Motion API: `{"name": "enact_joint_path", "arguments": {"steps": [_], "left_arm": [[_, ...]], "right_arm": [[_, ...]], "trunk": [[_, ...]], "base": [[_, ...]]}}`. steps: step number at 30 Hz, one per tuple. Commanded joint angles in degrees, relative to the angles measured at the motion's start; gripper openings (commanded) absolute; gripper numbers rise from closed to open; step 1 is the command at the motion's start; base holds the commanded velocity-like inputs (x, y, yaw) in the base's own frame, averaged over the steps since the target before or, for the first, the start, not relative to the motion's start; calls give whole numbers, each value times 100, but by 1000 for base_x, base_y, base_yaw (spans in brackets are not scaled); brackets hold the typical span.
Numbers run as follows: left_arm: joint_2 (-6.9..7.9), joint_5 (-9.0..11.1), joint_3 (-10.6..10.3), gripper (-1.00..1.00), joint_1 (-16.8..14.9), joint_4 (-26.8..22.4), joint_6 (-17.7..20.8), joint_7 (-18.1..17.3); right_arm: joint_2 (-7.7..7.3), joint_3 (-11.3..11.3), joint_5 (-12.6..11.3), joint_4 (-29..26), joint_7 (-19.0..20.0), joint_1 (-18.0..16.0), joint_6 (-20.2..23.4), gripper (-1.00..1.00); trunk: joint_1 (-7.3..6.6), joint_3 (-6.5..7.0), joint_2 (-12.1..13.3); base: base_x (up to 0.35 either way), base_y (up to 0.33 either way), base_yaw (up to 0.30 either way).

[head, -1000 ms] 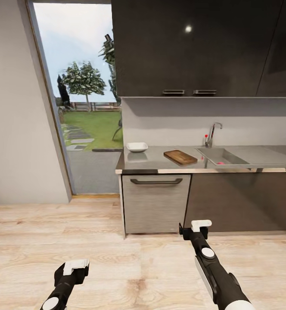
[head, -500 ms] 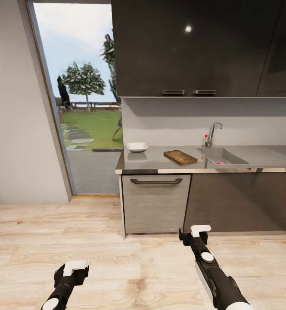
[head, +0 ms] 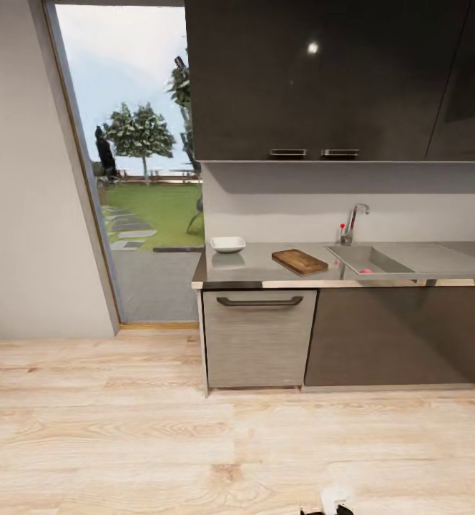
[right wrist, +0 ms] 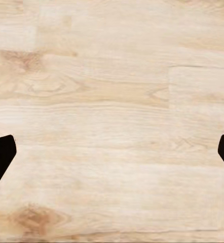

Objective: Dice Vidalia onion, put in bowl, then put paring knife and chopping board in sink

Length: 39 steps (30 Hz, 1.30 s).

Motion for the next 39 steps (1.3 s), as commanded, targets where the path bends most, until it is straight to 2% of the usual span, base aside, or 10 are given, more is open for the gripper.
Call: {"name": "enact_joint_path", "arguments": {"steps": [1,2,3,6,10,15,17,20,25,39], "left_arm": [[-3,7,2,100,-5,409,-90,7],[5,5,1,100,-5,1117,-183,7],[6,5,1,100,-4,1252,-197,7],[1,4,-1,100,9,1421,-182,10],[-16,5,-4,100,24,1483,-81,16],[-12,-12,0,100,29,1485,122,-9],[54,-17,-13,100,37,1457,56,4],[40,-16,-11,100,38,1458,-40,1],[-18,-12,-1,100,38,1455,-134,-8],[-43,3,1,100,39,1415,-7,-11]], "right_arm": [[5,3,61,73,-47,17,62,100],[-7,-2,62,151,-54,165,511,100],[-13,-3,62,163,-47,207,783,100],[-25,-2,66,175,-30,258,1311,100],[-36,-5,69,179,-26,276,1515,100],[-17,2,67,176,-9,281,1598,100],[-82,-2,60,163,-30,324,1532,100],[-96,1,64,160,-29,324,1436,100],[26,11,76,148,-33,326,1383,100],[43,18,81,145,-27,326,1177,100]], "trunk": [[0,-5,-3],[0,-5,-3],[0,-5,-3],[0,-5,-3],[0,-5,-3],[0,-5,-3],[0,-5,-3],[0,-5,-3],[0,-5,-3],[0,-5,-3]], "base": [[0,0,0],[0,0,0],[0,0,0],[0,0,0],[0,0,0],[0,0,0],[0,0,0],[0,0,0],[0,-27,0],[0,-280,0]]}}
